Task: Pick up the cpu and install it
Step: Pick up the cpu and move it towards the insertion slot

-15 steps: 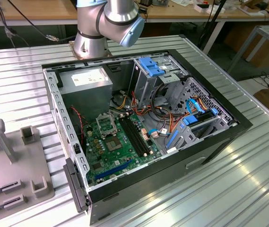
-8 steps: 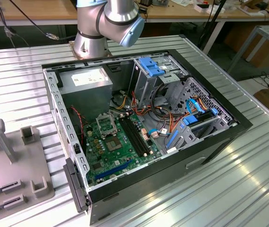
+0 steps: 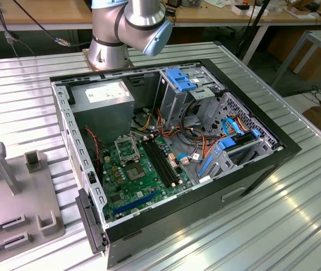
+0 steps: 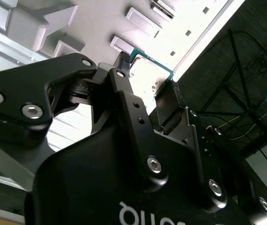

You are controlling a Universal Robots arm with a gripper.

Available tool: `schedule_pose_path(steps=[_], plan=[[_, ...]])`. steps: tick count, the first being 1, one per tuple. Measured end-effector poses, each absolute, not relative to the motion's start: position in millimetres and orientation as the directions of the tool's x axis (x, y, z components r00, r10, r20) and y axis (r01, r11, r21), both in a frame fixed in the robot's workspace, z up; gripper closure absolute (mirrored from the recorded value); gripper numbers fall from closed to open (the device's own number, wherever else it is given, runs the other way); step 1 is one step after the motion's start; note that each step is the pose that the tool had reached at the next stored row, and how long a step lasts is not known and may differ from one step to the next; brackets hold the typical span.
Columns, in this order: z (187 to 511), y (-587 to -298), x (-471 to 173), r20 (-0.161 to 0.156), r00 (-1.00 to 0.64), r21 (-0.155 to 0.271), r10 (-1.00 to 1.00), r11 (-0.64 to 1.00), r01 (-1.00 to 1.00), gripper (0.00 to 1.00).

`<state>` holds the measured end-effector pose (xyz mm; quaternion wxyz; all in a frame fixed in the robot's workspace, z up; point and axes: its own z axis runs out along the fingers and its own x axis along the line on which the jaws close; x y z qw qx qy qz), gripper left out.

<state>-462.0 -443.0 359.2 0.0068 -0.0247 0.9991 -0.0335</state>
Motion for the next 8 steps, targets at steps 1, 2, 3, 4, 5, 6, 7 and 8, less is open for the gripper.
schedule_pose_path(steps=[1,2,3,4,5,6,7,8], plan=[[359.7,-443.0,-462.0,-0.012,-0.999,-0.067,-0.050,0.997,-0.049,0.53],[360.3,-443.0,-461.9,-0.012,-0.999,-0.067,-0.050,0.997,-0.049,0.53],[361.1,-443.0,-461.9,-0.012,-0.999,-0.067,-0.050,0.997,-0.049,0.53],[361.6,-443.0,-461.9,-0.012,-0.999,-0.067,-0.050,0.997,-0.049,0.53],[362.6,-443.0,-461.9,-0.012,-0.999,-0.067,-0.050,0.997,-0.049,0.53],[363.3,-443.0,-462.0,-0.012,-0.999,-0.067,-0.050,0.997,-0.049,0.53],[364.3,-443.0,-461.9,-0.012,-0.999,-0.067,-0.050,0.997,-0.049,0.53],[365.0,-443.0,-461.9,-0.012,-0.999,-0.067,-0.050,0.997,-0.049,0.53]])
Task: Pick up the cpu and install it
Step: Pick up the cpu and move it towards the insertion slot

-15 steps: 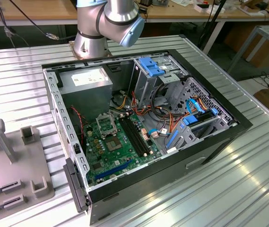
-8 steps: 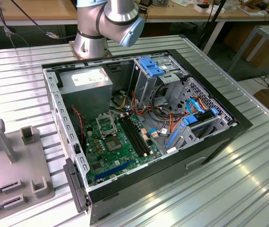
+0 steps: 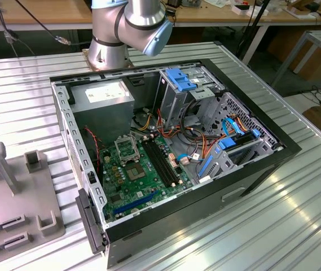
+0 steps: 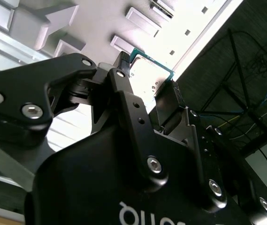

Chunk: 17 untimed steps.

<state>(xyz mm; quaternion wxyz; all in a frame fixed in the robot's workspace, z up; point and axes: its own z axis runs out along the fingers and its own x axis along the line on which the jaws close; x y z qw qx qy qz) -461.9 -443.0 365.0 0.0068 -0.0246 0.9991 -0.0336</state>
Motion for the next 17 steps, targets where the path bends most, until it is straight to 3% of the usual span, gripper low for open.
schedule_pose_path(steps=[17], plan=[[368.7,-443.0,-457.2,-0.012,-0.999,-0.067,-0.050,0.997,-0.049,0.53]])
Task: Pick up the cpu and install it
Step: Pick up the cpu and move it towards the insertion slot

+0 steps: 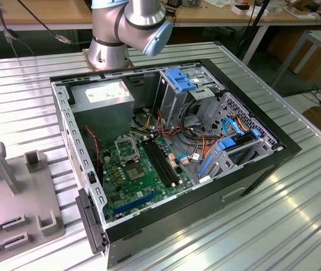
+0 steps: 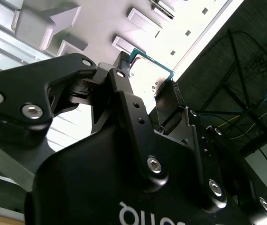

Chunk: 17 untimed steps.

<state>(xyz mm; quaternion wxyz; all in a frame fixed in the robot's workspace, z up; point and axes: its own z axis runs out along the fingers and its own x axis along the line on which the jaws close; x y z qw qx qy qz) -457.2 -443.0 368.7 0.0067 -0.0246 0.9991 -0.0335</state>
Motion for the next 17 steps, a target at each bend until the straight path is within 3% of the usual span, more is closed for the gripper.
schedule_pose_path(steps=[17], plan=[[372.1,-443.0,-441.8,-0.012,-0.999,-0.067,-0.050,0.997,-0.049,0.53]])
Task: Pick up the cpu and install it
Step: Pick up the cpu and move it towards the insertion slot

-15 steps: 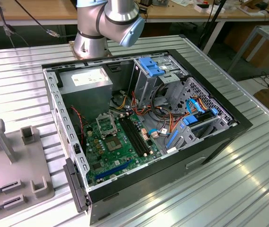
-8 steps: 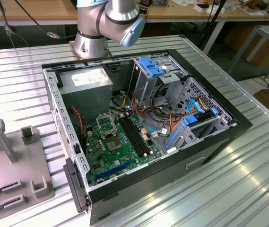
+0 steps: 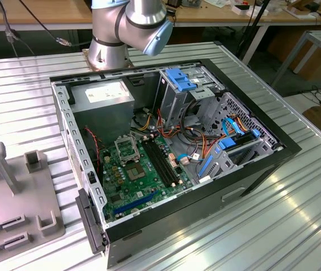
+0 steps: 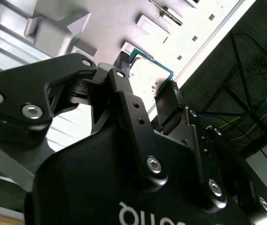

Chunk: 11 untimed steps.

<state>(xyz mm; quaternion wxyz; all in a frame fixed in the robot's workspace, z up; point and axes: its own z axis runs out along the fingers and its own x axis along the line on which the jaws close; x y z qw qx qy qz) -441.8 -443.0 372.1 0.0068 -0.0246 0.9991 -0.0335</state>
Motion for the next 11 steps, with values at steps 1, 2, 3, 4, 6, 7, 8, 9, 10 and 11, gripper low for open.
schedule_pose_path(steps=[1,2,3,4,6,7,8,9,10,11], plan=[[373.9,-443.0,-441.8,-0.012,-0.999,-0.067,-0.050,0.997,-0.049,0.53],[375.0,-443.0,-441.8,-0.012,-0.999,-0.067,-0.050,0.997,-0.049,0.53],[376.5,-443.0,-441.8,-0.012,-0.999,-0.067,-0.050,0.997,-0.049,0.53],[377.9,-443.0,-441.8,-0.012,-0.999,-0.067,-0.050,0.997,-0.049,0.53],[380.6,-443.0,-441.8,-0.012,-0.999,-0.067,-0.050,0.997,-0.049,0.53],[382.1,-443.0,-441.8,-0.012,-0.999,-0.067,-0.050,0.997,-0.049,0.53],[383.4,-443.0,-441.8,-0.012,-0.999,-0.067,-0.050,0.997,-0.049,0.53],[384.5,-443.0,-441.8,-0.012,-0.999,-0.067,-0.050,0.997,-0.049,0.53],[385.3,-443.0,-441.8,-0.012,-0.999,-0.067,-0.050,0.997,-0.049,0.53],[386.3,-443.0,-441.8,-0.012,-0.999,-0.067,-0.050,0.997,-0.049,0.53]])
